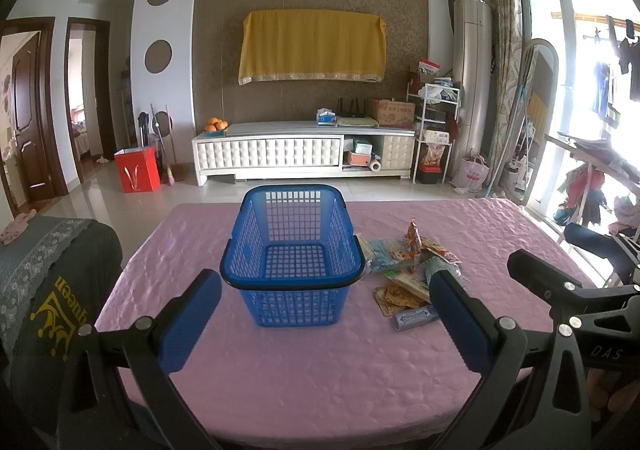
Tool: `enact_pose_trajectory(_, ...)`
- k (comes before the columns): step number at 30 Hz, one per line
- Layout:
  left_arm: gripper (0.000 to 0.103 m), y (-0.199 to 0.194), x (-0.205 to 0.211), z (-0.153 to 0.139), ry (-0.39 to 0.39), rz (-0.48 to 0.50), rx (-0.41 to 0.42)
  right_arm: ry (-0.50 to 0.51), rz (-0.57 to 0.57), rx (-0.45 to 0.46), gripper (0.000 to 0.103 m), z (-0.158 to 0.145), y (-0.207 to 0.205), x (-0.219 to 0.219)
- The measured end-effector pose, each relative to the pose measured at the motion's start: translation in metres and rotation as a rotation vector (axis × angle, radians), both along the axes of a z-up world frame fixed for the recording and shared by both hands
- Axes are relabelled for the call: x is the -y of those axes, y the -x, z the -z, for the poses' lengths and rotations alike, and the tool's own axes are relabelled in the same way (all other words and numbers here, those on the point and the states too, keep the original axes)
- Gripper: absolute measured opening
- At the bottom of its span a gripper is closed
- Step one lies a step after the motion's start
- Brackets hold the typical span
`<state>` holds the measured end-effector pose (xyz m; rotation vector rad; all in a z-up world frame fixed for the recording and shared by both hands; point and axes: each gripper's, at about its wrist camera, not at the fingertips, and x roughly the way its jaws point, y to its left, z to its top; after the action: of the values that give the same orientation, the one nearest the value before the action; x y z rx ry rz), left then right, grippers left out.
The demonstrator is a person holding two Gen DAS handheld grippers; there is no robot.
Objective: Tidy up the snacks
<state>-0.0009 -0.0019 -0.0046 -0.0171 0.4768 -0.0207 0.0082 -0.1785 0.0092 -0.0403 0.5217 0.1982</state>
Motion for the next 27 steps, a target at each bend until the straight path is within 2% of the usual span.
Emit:
enact_pose_trajectory(12,0.103,-0.005,0.011,-0.002,-0.013,0.013,-0.017,-0.005,0.002,-0.020,0.103,0.005,-0.003,0.003)
enact_pose_trajectory(17,0.103,-0.029,0.023,0.000,-0.031,0.022,-0.050,-0.095,-0.042,-0.046,0.103,0.004,-0.020,0.024)
enact_pose_trajectory(23,0.103,-0.061,0.037,0.011,-0.036,0.050,-0.118,-0.043,0.006,-0.050,0.103,0.012,-0.052,0.048)
enact_pose_trajectory(27,0.103,-0.081,0.048,0.027,-0.009,0.076,-0.187,-0.031,0.007,-0.153,0.103,0.031,-0.080,0.068)
